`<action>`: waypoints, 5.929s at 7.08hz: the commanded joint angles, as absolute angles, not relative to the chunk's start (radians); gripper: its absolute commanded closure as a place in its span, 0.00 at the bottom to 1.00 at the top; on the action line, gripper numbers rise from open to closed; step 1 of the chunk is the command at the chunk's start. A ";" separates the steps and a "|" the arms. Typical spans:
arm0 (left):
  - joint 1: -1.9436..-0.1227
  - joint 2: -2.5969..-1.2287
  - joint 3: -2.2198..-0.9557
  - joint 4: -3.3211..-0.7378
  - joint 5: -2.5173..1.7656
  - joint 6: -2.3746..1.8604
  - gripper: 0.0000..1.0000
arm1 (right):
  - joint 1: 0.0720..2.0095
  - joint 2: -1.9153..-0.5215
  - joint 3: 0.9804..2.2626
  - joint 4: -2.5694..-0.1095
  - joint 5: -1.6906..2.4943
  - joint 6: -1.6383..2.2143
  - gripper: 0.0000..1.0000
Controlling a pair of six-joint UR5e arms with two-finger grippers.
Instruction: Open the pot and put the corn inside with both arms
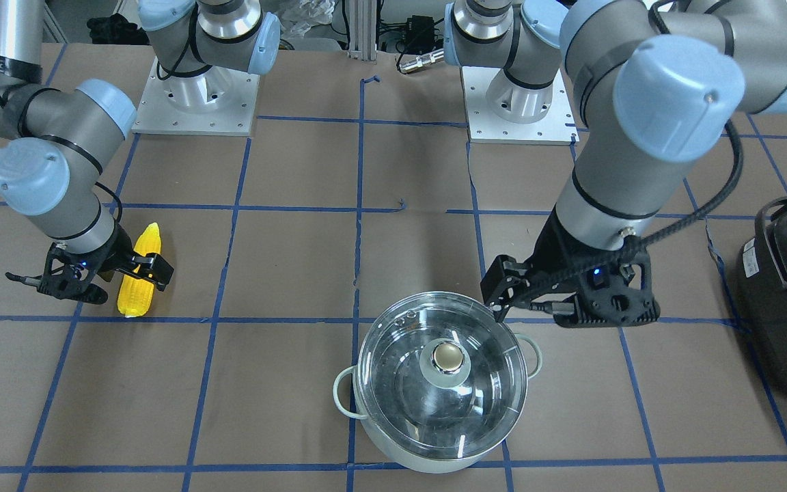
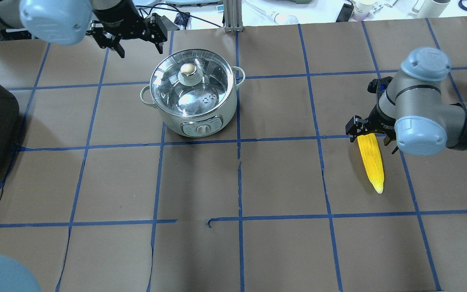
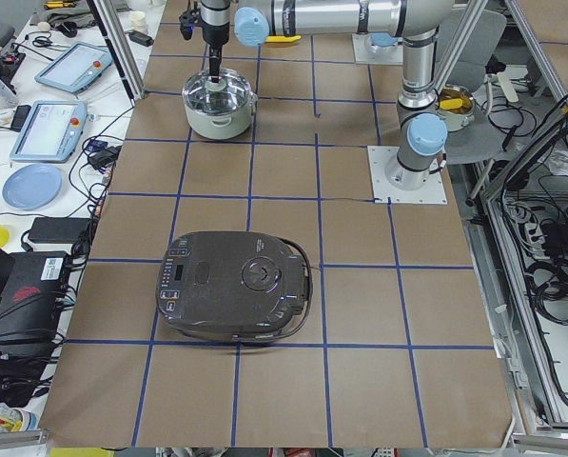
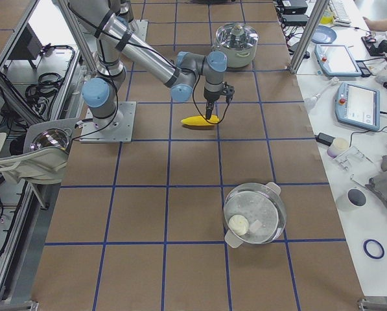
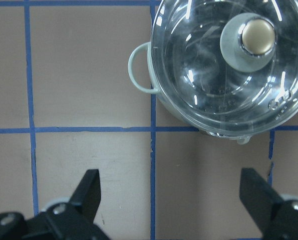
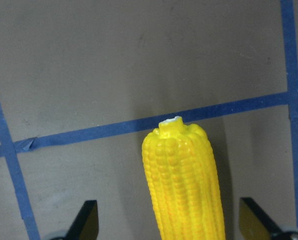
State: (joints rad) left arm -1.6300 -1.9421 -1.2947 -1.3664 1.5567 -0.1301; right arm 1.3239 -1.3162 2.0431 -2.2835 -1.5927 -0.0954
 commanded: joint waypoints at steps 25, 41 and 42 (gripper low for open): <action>-1.200 -1.922 -1.817 -0.892 1.583 0.595 1.00 | 1.969 -0.864 0.907 -1.782 -1.456 0.603 0.84; -1.467 -1.761 -1.417 -1.572 1.600 0.265 0.00 | 1.684 -1.475 1.587 -1.720 -1.480 0.101 0.00; -1.521 -1.720 -1.419 -1.572 1.598 0.121 0.00 | 1.684 -1.535 1.679 -1.727 -1.523 0.089 0.00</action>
State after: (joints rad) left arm -1.4537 -1.7668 -1.4248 -1.5564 1.5985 0.2845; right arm 1.6914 -1.4405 1.5526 -1.7225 -1.4885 0.1113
